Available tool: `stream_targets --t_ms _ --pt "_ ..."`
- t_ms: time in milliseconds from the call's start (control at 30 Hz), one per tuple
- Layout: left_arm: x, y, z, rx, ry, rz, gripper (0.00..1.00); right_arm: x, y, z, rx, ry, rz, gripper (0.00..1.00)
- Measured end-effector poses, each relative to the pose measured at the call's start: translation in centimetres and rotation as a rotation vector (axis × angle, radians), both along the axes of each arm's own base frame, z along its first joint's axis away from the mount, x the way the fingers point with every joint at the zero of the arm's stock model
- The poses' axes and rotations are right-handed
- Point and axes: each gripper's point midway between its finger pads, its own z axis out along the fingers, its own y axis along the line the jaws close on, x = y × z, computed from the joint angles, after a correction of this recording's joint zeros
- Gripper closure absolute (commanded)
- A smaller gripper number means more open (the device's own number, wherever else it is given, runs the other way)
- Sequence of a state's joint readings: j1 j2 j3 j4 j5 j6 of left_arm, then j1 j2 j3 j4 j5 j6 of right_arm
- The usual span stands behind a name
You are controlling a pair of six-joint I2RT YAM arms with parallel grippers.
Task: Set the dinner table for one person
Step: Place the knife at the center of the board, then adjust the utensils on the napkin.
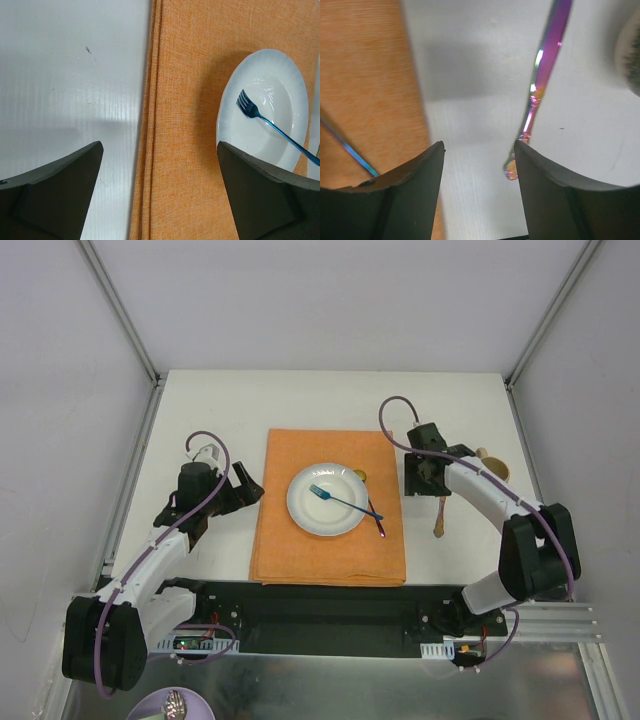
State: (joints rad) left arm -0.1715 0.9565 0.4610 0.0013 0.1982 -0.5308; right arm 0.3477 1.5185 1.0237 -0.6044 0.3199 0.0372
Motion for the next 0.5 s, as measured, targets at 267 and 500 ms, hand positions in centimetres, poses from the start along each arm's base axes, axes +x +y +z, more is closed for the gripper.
stream_targets --t_ms 267,500 --pt "0.0 0.0 0.0 0.000 0.000 0.000 0.01 -0.1 7.5 0.6 0.230 -0.028 0.187 0.39" --pt "0.0 0.0 0.0 0.000 0.000 0.000 0.01 -0.7 12.2 -1.9 0.326 0.035 0.289 0.39"
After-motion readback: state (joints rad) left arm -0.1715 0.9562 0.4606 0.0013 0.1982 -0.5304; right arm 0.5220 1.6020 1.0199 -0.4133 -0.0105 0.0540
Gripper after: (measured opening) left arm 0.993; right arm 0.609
